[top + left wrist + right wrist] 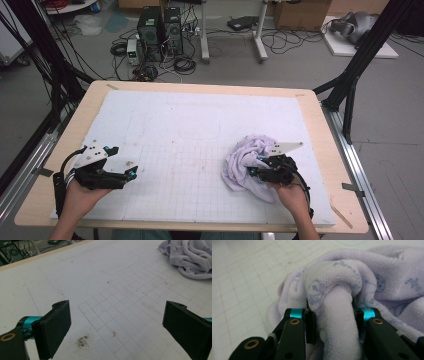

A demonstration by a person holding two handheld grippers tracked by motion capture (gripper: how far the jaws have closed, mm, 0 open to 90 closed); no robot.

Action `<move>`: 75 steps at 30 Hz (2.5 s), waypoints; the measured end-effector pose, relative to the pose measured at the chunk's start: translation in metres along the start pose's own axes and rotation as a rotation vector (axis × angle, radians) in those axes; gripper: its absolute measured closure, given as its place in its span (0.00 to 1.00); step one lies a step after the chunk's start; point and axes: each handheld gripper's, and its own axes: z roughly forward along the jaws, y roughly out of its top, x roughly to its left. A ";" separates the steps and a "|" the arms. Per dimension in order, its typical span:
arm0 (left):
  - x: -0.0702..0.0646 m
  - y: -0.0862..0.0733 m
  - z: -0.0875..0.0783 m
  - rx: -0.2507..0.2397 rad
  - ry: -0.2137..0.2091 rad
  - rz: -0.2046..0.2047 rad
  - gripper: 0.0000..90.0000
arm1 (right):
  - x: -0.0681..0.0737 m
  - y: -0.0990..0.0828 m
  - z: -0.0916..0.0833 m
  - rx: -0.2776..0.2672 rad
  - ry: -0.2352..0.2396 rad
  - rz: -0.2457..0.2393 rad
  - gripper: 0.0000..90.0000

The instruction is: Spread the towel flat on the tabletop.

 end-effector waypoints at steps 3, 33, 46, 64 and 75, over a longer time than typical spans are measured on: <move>0.000 0.001 -0.001 -0.004 0.000 -0.003 0.10 | 0.002 0.014 -0.005 -0.026 0.022 -0.016 0.75; -0.006 0.014 0.012 -0.002 -0.044 0.023 0.13 | 0.093 0.088 0.076 -0.034 0.217 -0.213 0.61; -0.027 0.024 0.041 0.024 -0.119 0.059 0.15 | 0.063 0.069 0.017 -0.171 0.208 -0.107 0.34; -0.044 0.033 0.071 0.060 -0.184 0.085 0.23 | 0.037 0.046 0.037 -0.012 0.000 -0.129 0.53; -0.056 0.032 0.110 0.101 -0.247 0.125 0.42 | 0.038 0.019 0.050 0.018 0.087 -0.113 0.88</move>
